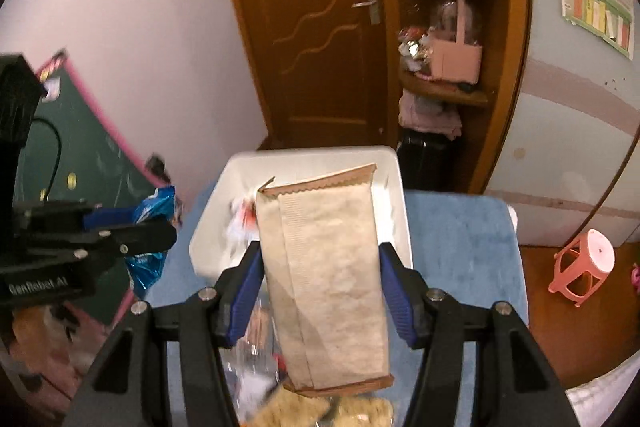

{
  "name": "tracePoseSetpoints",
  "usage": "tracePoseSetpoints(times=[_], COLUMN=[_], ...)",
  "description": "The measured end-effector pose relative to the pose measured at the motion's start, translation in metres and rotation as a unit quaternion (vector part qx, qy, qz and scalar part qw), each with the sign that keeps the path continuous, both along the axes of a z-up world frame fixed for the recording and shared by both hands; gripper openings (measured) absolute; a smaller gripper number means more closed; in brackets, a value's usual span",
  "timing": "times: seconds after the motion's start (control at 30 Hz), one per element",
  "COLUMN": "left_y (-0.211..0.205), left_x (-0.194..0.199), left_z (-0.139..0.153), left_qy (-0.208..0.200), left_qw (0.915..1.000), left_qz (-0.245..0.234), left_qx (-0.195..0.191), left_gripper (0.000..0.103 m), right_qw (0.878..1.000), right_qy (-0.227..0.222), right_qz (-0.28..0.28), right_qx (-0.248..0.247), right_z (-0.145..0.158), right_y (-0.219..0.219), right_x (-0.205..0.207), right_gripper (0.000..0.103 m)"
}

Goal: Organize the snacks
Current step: 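Carry both packets over the white tray and open both grippers to release them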

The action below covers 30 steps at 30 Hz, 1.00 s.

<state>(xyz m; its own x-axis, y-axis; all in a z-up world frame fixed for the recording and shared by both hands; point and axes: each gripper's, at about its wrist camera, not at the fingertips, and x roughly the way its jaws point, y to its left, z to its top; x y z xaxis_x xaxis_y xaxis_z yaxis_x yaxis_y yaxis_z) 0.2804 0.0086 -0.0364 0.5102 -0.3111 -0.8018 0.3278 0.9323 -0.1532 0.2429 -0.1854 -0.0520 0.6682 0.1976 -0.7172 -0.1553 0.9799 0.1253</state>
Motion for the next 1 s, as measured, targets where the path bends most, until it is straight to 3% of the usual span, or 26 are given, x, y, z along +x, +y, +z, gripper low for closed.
tracePoseSetpoints(times=[0.27,0.47,0.5,0.53,0.67,0.77,1.0], left_y=[-0.001,-0.004,-0.004,-0.003,0.005,0.018,0.031], left_x=[0.057,0.083,0.084,0.087,0.087,0.084,0.061], left_z=[0.004,-0.016,-0.019,-0.023,-0.030,-0.032,-0.026], left_qy=[-0.012,0.002,0.003,0.005,0.007,0.016,0.011], left_qw=[0.9988,0.9971,0.9966,0.9958,0.9934,0.9940,0.9948], left_qz=[0.041,0.060,0.064,0.069,0.087,0.093,0.093], left_qx=[0.026,0.046,0.052,0.059,0.074,0.055,0.041], left_gripper=[0.031,0.033,0.036,0.051,0.074,0.079,0.079], right_qw=[0.999,1.000,0.999,0.999,0.999,0.999,0.999], right_qy=[-0.005,0.015,0.023,0.027,0.017,0.016,0.014], right_qz=[-0.031,-0.022,-0.016,-0.011,-0.003,-0.008,-0.011], right_qx=[0.020,-0.012,-0.020,-0.024,-0.037,-0.031,-0.035], right_z=[0.010,-0.003,-0.006,-0.008,-0.012,-0.012,-0.008], right_y=[-0.005,0.012,0.016,0.019,0.025,0.024,0.032], right_x=[0.056,0.083,0.086,0.088,0.085,0.082,0.062], right_gripper=[0.057,0.059,0.059,0.059,0.062,0.070,0.070])
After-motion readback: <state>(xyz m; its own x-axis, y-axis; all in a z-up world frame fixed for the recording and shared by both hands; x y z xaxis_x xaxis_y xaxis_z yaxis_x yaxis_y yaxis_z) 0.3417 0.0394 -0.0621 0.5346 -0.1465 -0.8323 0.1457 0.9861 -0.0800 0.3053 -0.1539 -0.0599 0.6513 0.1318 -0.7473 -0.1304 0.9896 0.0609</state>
